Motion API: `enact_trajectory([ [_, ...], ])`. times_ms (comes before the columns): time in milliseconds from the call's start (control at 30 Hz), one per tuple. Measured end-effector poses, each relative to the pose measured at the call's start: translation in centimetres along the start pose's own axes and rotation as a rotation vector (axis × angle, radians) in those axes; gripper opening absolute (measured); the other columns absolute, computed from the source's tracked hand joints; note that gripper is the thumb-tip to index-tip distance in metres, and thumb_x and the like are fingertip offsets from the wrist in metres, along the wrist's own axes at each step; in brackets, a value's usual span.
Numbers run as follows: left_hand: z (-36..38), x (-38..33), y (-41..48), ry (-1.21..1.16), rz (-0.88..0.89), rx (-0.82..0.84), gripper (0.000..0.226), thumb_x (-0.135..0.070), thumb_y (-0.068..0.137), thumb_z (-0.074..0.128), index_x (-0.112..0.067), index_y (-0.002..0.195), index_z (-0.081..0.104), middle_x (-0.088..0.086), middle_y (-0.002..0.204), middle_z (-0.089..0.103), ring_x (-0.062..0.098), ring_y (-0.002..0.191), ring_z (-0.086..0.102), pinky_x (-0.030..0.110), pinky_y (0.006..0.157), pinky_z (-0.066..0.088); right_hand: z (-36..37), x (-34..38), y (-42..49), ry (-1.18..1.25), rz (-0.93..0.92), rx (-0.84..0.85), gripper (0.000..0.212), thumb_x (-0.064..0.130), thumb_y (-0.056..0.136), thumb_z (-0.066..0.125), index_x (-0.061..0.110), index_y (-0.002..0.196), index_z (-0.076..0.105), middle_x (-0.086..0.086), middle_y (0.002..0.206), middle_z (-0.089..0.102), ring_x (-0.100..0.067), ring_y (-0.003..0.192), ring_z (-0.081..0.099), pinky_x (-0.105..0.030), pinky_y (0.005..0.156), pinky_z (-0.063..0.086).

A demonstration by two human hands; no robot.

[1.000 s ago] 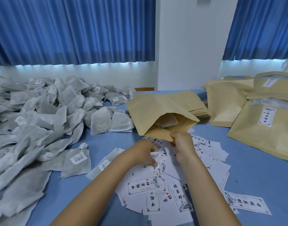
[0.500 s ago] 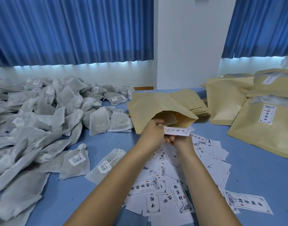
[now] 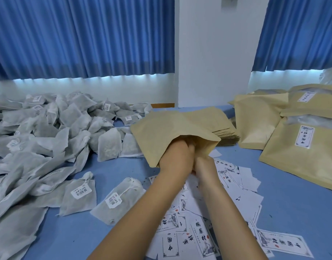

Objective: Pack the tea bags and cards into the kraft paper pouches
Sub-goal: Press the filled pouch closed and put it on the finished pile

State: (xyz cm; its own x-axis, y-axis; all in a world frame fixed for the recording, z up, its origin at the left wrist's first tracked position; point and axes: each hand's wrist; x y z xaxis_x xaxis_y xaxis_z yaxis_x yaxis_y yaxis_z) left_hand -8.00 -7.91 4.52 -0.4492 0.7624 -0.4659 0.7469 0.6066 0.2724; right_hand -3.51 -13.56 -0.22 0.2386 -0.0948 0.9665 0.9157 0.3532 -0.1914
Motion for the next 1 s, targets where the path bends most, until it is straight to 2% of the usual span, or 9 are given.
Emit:
enact_trajectory([
  [100, 0.0, 0.3, -3.3, 0.227, 0.246, -0.384, 0.025, -0.021, 0.076, 0.072, -0.019, 0.056, 0.059, -0.002, 0.052, 0.053, 0.014, 0.045, 0.046, 0.018, 0.042, 0.025, 0.2, -0.7, 0.2, -0.04, -0.041, 0.045, 0.032, 0.016, 0.094, 0.05, 0.017, 0.063, 0.043, 0.007, 0.046, 0.045, -0.011, 0.046, 0.044, -0.015, 0.041, 0.031],
  [200, -0.5, 0.3, -3.7, 0.037, 0.594, -0.652, 0.008, -0.017, 0.079, 0.063, -0.014, 0.071, 0.065, 0.001, 0.079, 0.067, 0.018, 0.074, 0.062, 0.028, 0.059, 0.046, 0.2, -1.2, 0.1, 0.048, -0.161, 0.099, 0.027, 0.016, 0.1, 0.043, 0.02, 0.076, 0.055, 0.01, 0.062, 0.063, -0.008, 0.063, 0.062, -0.017, 0.059, 0.05],
  [300, -0.6, 0.5, -2.6, 0.137, 0.4, -0.378, 0.026, -0.023, 0.087, 0.051, -0.016, 0.107, 0.065, 0.002, 0.115, 0.065, 0.024, 0.112, 0.056, 0.037, 0.095, 0.039, 0.4, -0.6, -0.3, 0.043, -0.071, 0.133, 0.024, 0.025, 0.093, 0.051, 0.02, 0.072, 0.062, 0.0, 0.067, 0.064, -0.014, 0.066, 0.06, -0.025, 0.059, 0.046],
  [367, 0.2, 1.3, -2.0, 0.22, 0.277, -0.189, 0.027, -0.027, 0.094, 0.041, -0.019, 0.109, 0.061, 0.001, 0.11, 0.063, 0.021, 0.101, 0.055, 0.031, 0.088, 0.036, 0.1, -0.2, -0.2, 0.177, 0.009, 0.206, 0.031, 0.025, 0.089, 0.048, 0.02, 0.06, 0.059, 0.002, 0.056, 0.058, -0.014, 0.058, 0.054, -0.023, 0.053, 0.04],
  [467, 2.3, 2.0, -2.3, 0.281, 0.361, -0.032, 0.034, -0.021, 0.099, 0.033, -0.017, 0.128, 0.05, 0.001, 0.133, 0.05, 0.022, 0.125, 0.042, 0.031, 0.099, 0.032, -0.2, 0.4, -0.3, 0.279, 0.077, 0.276, 0.055, 0.039, 0.091, 0.044, 0.018, 0.044, 0.061, 0.002, 0.047, 0.056, -0.011, 0.048, 0.056, -0.019, 0.052, 0.044],
  [600, 3.1, 1.3, -4.1, 0.004, 0.39, -0.013, 0.02, -0.002, 0.088, 0.042, -0.005, 0.097, 0.06, 0.008, 0.094, 0.056, 0.025, 0.098, 0.052, 0.027, 0.07, 0.033, -0.6, 0.2, 0.4, 0.232, 0.057, 0.025, 0.031, 0.03, 0.097, 0.053, 0.015, 0.069, 0.054, 0.0, 0.062, 0.055, -0.015, 0.061, 0.054, -0.025, 0.063, 0.043],
  [733, 3.6, 1.6, -4.3, -0.404, 0.117, 0.265, 0.022, -0.016, 0.089, 0.048, 0.0, 0.074, 0.055, 0.016, 0.069, 0.06, 0.029, 0.065, 0.058, 0.035, 0.063, 0.047, -1.3, 0.3, 1.0, 0.32, 0.005, -0.112, 0.022, 0.018, 0.101, 0.046, 0.013, 0.081, 0.053, -0.002, 0.056, 0.061, -0.014, 0.046, 0.06, -0.023, 0.045, 0.048],
  [800, 3.6, 1.8, -3.5, -0.7, -0.063, 0.315, 0.029, -0.028, 0.091, 0.055, -0.002, 0.085, 0.064, 0.009, 0.074, 0.065, 0.02, 0.06, 0.056, 0.033, 0.059, 0.05, -1.0, 0.4, 0.8, 0.441, 0.033, -0.086, 0.016, 0.015, 0.102, 0.044, 0.008, 0.092, 0.055, -0.013, 0.076, 0.066, -0.026, 0.064, 0.066, -0.039, 0.06, 0.058],
  [1000, 3.3, 4.9, -1.0, -1.437, -0.623, 0.105, 0.013, -0.022, 0.093, 0.059, -0.01, 0.089, 0.06, 0.005, 0.073, 0.065, 0.01, 0.054, 0.06, 0.022, 0.048, 0.04, -1.3, -0.3, 1.1, 0.364, 0.111, 0.036, 0.012, 0.003, 0.093, 0.053, 0.001, 0.104, 0.057, -0.013, 0.088, 0.065, -0.02, 0.07, 0.065, -0.023, 0.054, 0.053],
])
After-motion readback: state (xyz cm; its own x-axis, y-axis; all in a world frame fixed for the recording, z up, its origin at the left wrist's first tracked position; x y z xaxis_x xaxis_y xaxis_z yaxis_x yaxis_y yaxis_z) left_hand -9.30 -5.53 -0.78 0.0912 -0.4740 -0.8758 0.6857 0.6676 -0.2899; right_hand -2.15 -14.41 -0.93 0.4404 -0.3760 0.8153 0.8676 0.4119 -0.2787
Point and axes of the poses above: each hand's wrist, its own y-axis towards the middle knuckle, its own z-axis out of the palm, x = y × z
